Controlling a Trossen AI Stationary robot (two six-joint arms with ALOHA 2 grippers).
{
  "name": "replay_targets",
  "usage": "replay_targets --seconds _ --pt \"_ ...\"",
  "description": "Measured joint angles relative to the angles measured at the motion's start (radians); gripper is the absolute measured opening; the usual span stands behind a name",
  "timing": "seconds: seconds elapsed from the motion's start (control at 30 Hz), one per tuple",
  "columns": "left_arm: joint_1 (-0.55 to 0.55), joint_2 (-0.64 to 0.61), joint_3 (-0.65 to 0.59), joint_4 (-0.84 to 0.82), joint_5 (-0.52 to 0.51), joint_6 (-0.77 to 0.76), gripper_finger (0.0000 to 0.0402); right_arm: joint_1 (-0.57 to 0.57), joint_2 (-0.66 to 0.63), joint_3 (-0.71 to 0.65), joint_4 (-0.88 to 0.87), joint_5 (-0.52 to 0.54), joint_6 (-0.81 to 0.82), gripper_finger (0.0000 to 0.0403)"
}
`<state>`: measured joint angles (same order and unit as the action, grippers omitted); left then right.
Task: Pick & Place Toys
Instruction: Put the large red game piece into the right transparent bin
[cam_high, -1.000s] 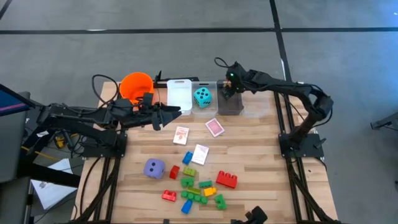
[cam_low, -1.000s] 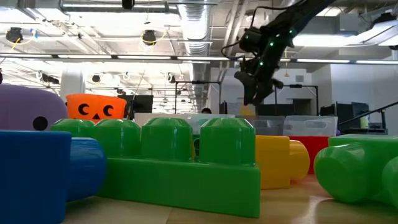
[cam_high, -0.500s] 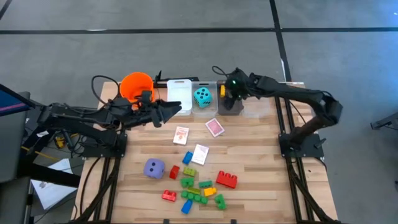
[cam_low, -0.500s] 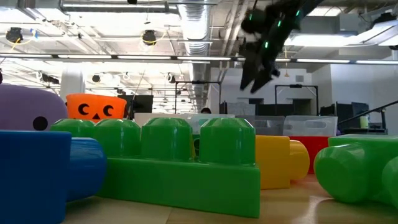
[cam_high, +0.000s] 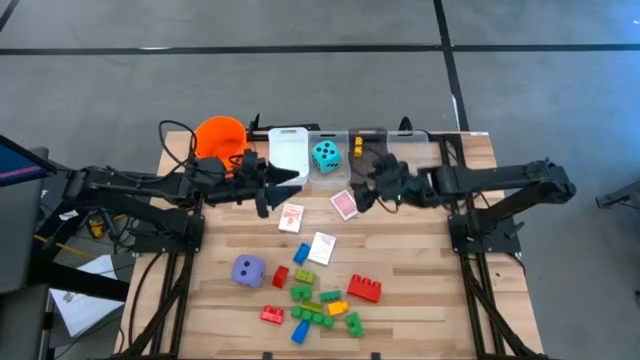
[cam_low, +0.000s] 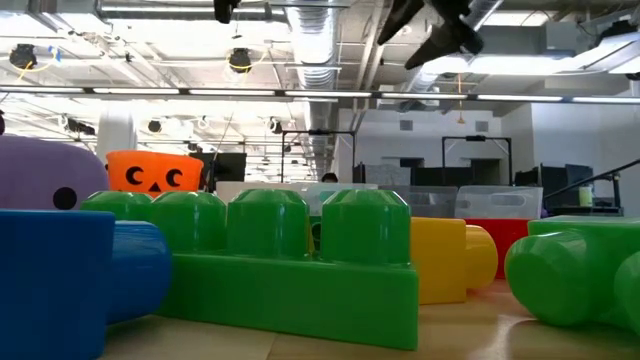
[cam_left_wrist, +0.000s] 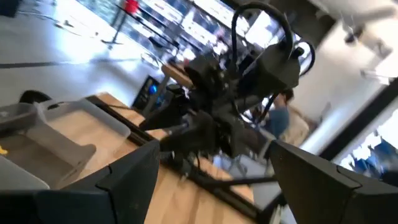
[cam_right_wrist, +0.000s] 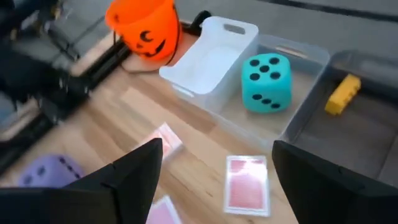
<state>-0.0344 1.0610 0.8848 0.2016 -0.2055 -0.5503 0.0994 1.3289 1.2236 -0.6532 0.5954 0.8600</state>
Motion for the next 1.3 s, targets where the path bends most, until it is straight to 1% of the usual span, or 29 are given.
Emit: replay_targets --seconds 0.13,0.27,0.33,0.4,0.47,0.53,0.57,0.67,0.77,0.87,0.9,0.93,1.0,1.1,1.17,1.3 --pt "-0.013 -0.001 0.0 -0.062 0.031 0.113 0.0298 0.123 0.035 0.003 0.001 0.074 0.194 0.0296" --pt "-0.013 -0.001 0.0 -0.132 0.039 0.217 0.0298 0.23 0.1 0.013 -0.018 0.085 0.379 0.0296" --pt "-0.013 -0.001 0.0 -0.152 0.044 0.236 0.0298 0.275 0.139 0.036 -0.068 0.086 0.475 0.0296" --pt "-0.013 0.0 0.0 -0.163 0.08 0.234 0.0298 0.309 0.188 0.078 -0.11 0.086 0.539 0.0296" --pt "-0.016 0.005 0.0 -0.169 0.124 0.233 0.0298 0.333 0.236 0.137 -0.202 0.086 0.574 0.0296" --pt "-0.026 0.011 0.0 -0.18 0.138 0.232 0.0298 0.354 0.285 0.221 -0.287 0.086 0.579 0.0296" --pt "-0.033 0.018 -0.001 -0.177 0.139 0.232 0.0298 0.364 0.31 0.268 -0.36 0.086 0.567 0.0296" --pt "-0.055 0.039 -0.003 -0.177 0.14 0.231 0.0298 0.384 0.387 0.433 -0.547 0.087 0.499 0.0296" --pt "-0.083 0.079 -0.001 -0.132 0.119 0.205 0.0298 0.406 0.459 0.605 -0.754 0.099 0.437 0.0296" --pt "-0.112 0.141 0.001 -0.039 0.118 0.161 0.0298 0.44 0.516 0.743 -0.933 0.156 0.421 0.0296" --pt "-0.121 0.158 0.0 -0.012 0.118 0.148 0.0298 0.449 0.526 0.768 -0.914 0.182 0.386 0.0296" --pt "-0.133 0.179 0.0 0.027 0.118 0.13 0.0298 0.46 0.524 0.775 -0.902 0.209 0.341 0.0296" --pt "-0.148 0.227 0.001 0.11 0.107 0.092 0.0298 0.493 0.511 0.781 -0.924 0.242 0.318 0.0296" --pt "-0.171 0.288 0.003 0.19 0.058 0.05 0.0298 0.525 0.487 0.78 -0.918 0.252 0.309 0.0296" --pt "-0.181 0.327 0.015 0.208 0.03 0.045 0.0298 0.554 0.464 0.766 -0.919 0.252 0.31 0.0296" --pt "-0.184 0.406 0.068 0.209 0.027 0.046 0.0298 0.624 0.396 0.725 -0.921 0.247 0.364 0.0296"
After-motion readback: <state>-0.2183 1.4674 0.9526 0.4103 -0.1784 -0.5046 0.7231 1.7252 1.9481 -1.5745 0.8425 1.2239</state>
